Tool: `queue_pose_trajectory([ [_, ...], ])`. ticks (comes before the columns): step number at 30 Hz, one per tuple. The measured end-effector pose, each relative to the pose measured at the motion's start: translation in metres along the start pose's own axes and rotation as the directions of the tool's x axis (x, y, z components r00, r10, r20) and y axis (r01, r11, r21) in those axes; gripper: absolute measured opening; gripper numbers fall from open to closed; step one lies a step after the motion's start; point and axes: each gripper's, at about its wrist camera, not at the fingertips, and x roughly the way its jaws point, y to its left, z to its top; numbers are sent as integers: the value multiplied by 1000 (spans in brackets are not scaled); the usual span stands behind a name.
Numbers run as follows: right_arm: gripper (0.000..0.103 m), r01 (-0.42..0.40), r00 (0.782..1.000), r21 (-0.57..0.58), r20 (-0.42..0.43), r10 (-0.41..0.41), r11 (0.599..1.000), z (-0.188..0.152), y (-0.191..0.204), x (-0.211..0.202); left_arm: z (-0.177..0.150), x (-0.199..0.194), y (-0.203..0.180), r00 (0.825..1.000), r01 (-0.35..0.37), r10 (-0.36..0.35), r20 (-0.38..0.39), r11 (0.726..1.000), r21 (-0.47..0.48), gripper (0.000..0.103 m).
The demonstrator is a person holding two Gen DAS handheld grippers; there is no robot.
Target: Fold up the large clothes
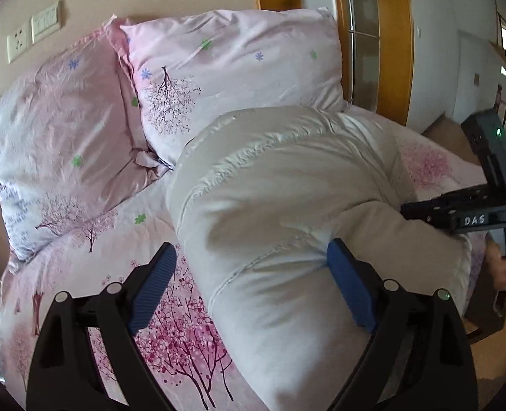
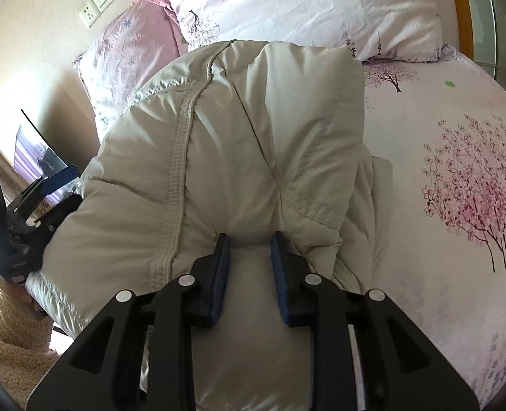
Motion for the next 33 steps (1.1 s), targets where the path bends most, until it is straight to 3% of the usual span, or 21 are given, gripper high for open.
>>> queue_pose_trajectory([
  [5,24,8,1000,1,5,-8,1000,-2,1,-1,-8,10,2,999,19,-20,-34,999,-47,91],
  [16,24,-17,999,37,38,16,999,-7,-7,0,-19,17,2,999,28,-31,-27,996,-81,91],
  [24,26,74,995,26,67,-76,997,-18,3,-16,-23,19,1,999,29,-31,-21,996,-79,91],
  [27,26,62,995,44,71,-65,997,-21,0,-10,-22,14,0,1000,15,-15,3,998,-68,92],
  [33,26,45,998,82,28,-48,996,-5,0,-23,-9,-7,34,996,76,-68,50,982,-175,95],
])
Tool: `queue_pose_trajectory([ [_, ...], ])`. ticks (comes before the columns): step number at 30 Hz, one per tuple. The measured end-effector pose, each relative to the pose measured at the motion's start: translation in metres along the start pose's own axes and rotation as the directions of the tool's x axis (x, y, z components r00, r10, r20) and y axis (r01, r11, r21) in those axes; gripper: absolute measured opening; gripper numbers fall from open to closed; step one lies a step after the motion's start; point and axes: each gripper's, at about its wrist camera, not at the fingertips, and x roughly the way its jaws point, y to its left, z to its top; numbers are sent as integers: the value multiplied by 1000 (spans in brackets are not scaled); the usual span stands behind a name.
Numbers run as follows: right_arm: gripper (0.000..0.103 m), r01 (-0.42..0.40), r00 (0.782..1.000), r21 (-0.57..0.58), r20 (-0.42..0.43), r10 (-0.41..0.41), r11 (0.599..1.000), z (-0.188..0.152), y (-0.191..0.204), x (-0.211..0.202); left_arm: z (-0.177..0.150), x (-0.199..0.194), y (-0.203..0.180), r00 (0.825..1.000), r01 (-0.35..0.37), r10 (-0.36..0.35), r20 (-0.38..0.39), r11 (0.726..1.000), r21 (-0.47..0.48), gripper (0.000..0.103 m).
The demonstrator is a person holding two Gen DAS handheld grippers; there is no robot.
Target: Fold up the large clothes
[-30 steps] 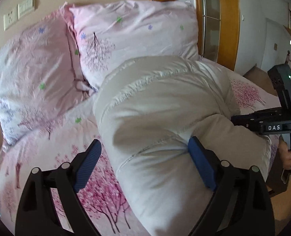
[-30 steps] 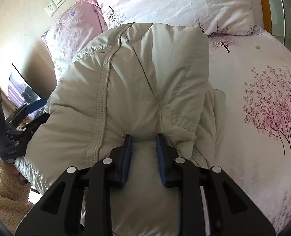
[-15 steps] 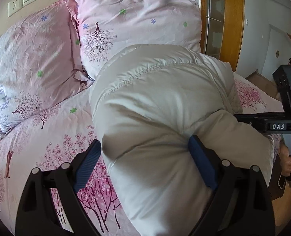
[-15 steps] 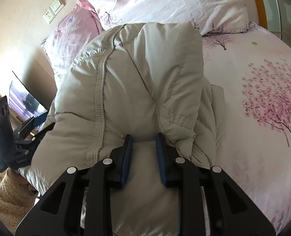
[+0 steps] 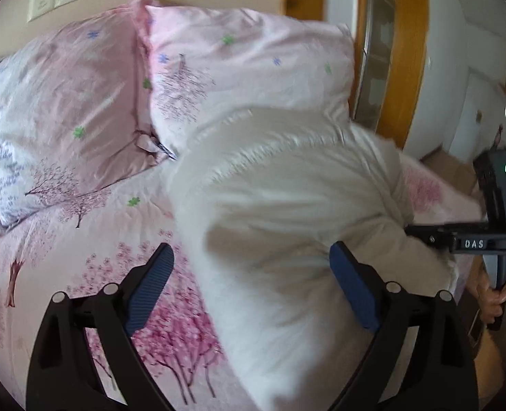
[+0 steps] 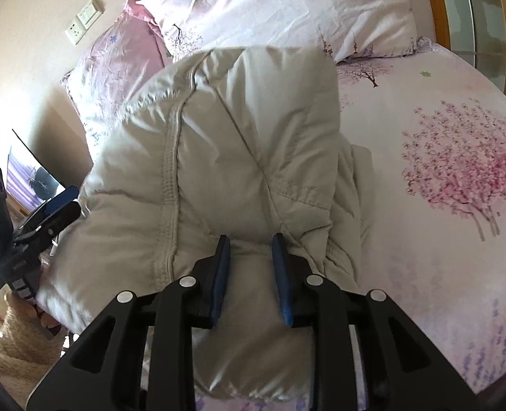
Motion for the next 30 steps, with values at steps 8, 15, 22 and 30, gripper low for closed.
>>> queue_pose_trajectory([
  [8,28,50,995,-66,87,-44,997,78,16,-8,32,23,54,996,-88,84,-42,990,-111,95],
  [15,28,213,957,-95,-180,-227,972,79,-3,60,28,48,42,995,-78,73,-71,993,-85,95],
  [22,42,49,989,59,-144,-40,997,71,-30,35,27,41,72,992,73,-95,-83,971,-228,95],
  [30,102,-200,965,267,-113,236,943,55,-72,-1,6,49,114,921,289,-375,-108,842,-456,95],
])
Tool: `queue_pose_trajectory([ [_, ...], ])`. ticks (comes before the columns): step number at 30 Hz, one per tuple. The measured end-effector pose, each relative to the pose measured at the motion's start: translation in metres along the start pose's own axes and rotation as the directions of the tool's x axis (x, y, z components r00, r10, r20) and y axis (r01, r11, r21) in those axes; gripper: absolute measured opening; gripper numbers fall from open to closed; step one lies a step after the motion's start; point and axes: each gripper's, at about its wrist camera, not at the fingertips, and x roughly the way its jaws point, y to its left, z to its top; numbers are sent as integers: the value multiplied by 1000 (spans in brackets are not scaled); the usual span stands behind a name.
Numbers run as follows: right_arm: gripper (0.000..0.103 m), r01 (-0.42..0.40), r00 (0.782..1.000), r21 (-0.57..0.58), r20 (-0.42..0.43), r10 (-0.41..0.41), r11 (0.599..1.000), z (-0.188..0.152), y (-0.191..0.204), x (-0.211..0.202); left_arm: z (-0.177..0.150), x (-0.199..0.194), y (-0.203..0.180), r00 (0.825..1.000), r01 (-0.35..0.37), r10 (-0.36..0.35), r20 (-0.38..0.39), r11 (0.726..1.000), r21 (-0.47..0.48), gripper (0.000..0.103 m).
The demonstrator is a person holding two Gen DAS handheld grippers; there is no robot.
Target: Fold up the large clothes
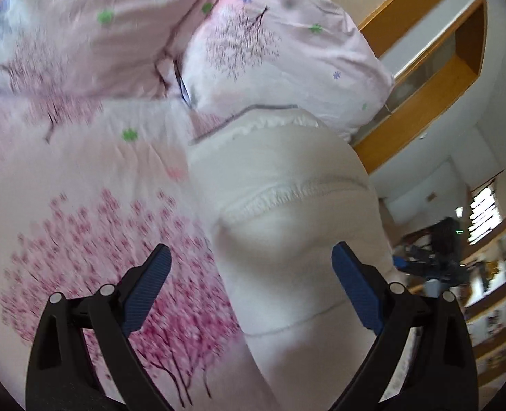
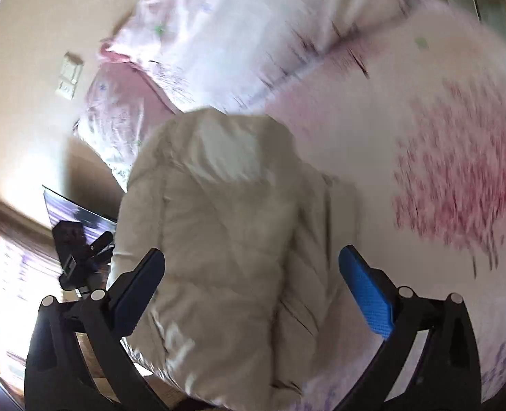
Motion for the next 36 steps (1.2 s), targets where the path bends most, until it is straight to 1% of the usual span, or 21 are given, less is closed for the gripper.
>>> queue_pose_trajectory([
  [2,102,-22,998,50,-49,24,999,0,-11,8,-3,6,-1,999,19,-19,-38,1000,1,95],
  [5,102,-68,989,130,-125,84,989,-3,-31,26,-9,14,-6,995,52,-51,-83,999,9,95],
  [8,102,-92,979,161,-165,119,983,-7,-34,35,-11,18,-9,992,83,-81,-99,997,9,97],
  [12,102,-155,960,179,-204,191,972,-3,-35,47,-12,27,-12,985,114,-112,-132,994,6,98],
  [14,102,-175,952,181,-220,213,968,1,-34,54,-12,30,-12,981,130,-130,-141,991,-4,99],
  [17,102,-190,943,158,-246,225,969,4,-27,61,-12,38,-10,973,168,-171,-157,985,-33,100],
  [19,102,-186,941,138,-260,216,973,6,-23,66,-11,43,-9,968,185,-190,-165,982,-45,101],
  [23,102,-177,939,101,-280,199,979,10,-15,72,-10,51,-11,966,190,-196,-167,981,-49,101],
  [26,102,-189,944,75,-261,202,979,12,-6,76,-12,51,-9,965,196,-205,-161,978,-69,101],
  [27,95,-206,945,68,-247,216,976,11,-5,77,-13,50,-7,966,199,-208,-151,977,-76,101],
  [28,84,-235,938,73,-243,246,969,9,-4,78,-14,49,-7,967,200,-210,-143,977,-79,101],
  [29,80,-261,933,79,-235,272,962,7,-4,77,-16,49,-6,968,201,-210,-136,976,-80,101],
  [30,74,-274,933,66,-221,282,959,5,-1,76,-17,47,-5,968,205,-214,-130,975,-80,98],
  [31,69,-278,936,51,-209,283,959,4,1,73,-19,45,-5,968,212,-220,-123,974,-77,92],
  [32,66,-283,938,44,-197,286,958,2,1,71,-19,43,-6,968,216,-223,-116,974,-70,89],
  [34,57,-300,938,47,-166,304,953,0,3,67,-19,39,-9,970,214,-218,-106,976,-45,79],
  [36,53,-307,941,37,-138,309,951,-2,7,62,-19,34,-12,972,211,-212,-96,977,-28,74],
])
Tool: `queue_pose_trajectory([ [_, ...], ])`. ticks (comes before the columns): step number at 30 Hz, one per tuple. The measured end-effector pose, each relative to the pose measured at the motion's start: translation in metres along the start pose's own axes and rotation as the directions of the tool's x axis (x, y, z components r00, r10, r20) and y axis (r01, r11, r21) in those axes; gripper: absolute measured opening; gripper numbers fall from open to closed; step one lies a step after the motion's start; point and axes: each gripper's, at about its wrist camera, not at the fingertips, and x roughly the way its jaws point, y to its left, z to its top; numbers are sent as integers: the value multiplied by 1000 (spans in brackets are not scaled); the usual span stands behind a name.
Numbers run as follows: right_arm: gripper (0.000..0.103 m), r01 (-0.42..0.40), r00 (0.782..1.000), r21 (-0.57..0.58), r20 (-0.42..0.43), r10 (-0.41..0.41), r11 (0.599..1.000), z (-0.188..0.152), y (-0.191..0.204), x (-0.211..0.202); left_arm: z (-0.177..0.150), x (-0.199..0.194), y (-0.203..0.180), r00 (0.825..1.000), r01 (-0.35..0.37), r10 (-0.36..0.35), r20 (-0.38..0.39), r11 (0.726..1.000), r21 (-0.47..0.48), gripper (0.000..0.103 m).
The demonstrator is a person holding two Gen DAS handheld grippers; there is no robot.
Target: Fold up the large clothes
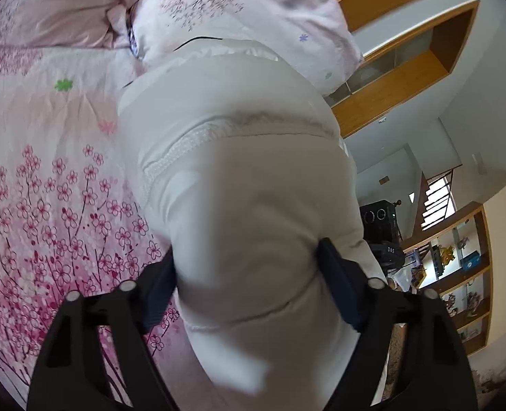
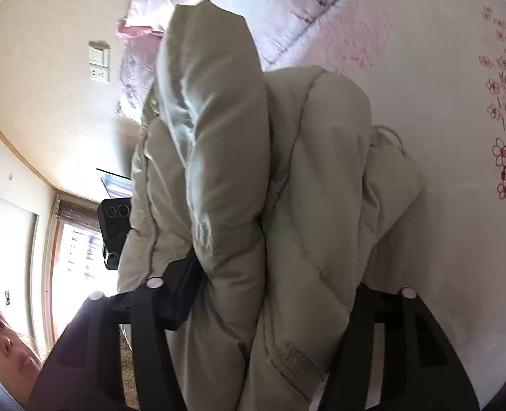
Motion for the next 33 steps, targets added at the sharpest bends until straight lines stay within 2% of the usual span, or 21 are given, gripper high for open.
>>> queue_pose_trajectory([
  [4,45,-1,1000,-23,25,2,1000,2,17,4,2,-10,0,1000,2,-2,30,1000,12,69],
  [10,43,-15,1000,-80,9,16,997,23,38,19,20,-43,4,992,-27,24,127,999,23,68],
  [18,43,-9,999,-191,-55,-1,981,64,78,85,42,-109,37,950,-135,134,281,991,-18,68],
  [22,43,7,996,-203,-91,-26,979,75,82,120,48,-125,65,936,-197,202,287,979,-48,68],
  [26,43,40,992,-171,-115,-60,984,74,66,140,46,-117,94,941,-227,240,240,971,-79,69],
  [29,49,44,991,-121,-118,-59,992,74,49,146,43,-116,102,943,-218,229,243,973,-73,74],
  [33,63,96,987,-47,-127,-101,994,73,30,156,42,-108,104,927,-282,284,244,958,-44,89],
])
